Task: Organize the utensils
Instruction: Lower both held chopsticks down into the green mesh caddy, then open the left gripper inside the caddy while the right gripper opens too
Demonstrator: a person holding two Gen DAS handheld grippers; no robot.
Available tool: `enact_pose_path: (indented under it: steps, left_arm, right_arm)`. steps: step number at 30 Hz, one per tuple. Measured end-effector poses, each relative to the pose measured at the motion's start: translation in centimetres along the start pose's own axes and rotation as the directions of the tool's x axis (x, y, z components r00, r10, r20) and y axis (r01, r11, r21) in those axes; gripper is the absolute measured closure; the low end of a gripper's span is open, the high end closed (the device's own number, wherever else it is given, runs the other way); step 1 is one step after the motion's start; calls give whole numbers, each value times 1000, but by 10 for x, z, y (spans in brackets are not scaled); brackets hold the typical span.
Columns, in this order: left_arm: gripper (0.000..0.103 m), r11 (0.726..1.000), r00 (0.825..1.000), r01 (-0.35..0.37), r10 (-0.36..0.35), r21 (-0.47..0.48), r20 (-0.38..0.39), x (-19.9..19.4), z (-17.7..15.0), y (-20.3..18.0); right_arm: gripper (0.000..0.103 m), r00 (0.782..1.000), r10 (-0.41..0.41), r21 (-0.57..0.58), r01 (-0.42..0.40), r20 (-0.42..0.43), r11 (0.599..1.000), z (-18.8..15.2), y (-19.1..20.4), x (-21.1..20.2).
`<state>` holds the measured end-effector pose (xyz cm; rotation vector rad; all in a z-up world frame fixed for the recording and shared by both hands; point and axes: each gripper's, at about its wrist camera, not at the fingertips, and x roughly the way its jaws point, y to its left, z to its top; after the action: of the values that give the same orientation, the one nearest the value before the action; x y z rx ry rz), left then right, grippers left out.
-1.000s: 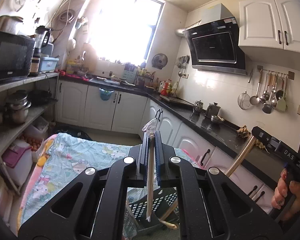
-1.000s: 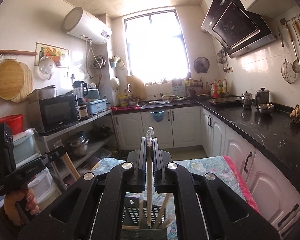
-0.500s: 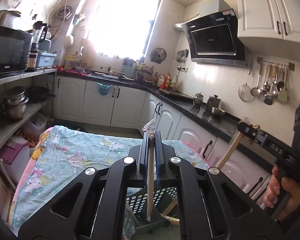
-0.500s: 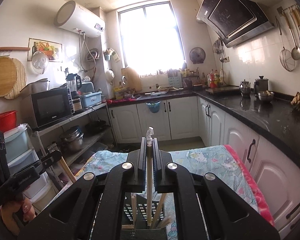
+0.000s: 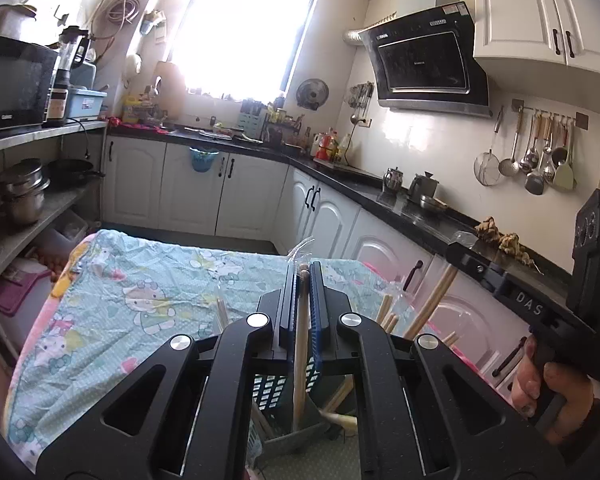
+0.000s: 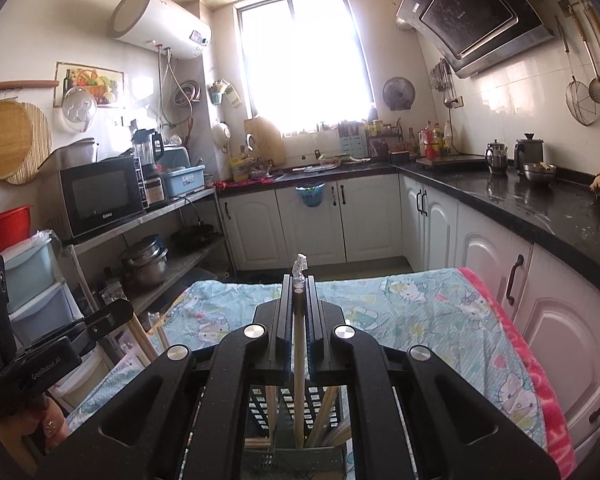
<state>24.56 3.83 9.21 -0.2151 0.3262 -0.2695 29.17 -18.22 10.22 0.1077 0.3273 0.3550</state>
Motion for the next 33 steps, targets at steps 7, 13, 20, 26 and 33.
enact_pose_path:
  steps: [7, 13, 20, 26, 33]
  left_arm:
    - [100, 1000, 999, 5, -5, -5, -37, 6, -9, 2]
    - [100, 1000, 998, 7, -8, -23, -56, 6, -13, 6]
    - [93, 1000, 998, 2, -4, -30, -64, 2, -13, 7]
    - [73, 999, 998, -3, 1, -47, -56, -8, -11, 10]
    - [50, 998, 999, -2, -1, -70, -49, -24, -7, 12]
  right_arm:
    - [97, 998, 0, -2, 0, -62, 1000, -15, 4, 12]
    - [97, 995, -13, -19, 11, -100, 1000, -22, 6, 15]
    - [80, 994, -21, -10, 20, -109, 1000, -26, 3, 11]
    - [68, 995, -25, -10, 24, -96, 1000, -25, 2, 0]
    - [52, 997, -18, -21, 17, -78, 1000, -22, 2, -16]
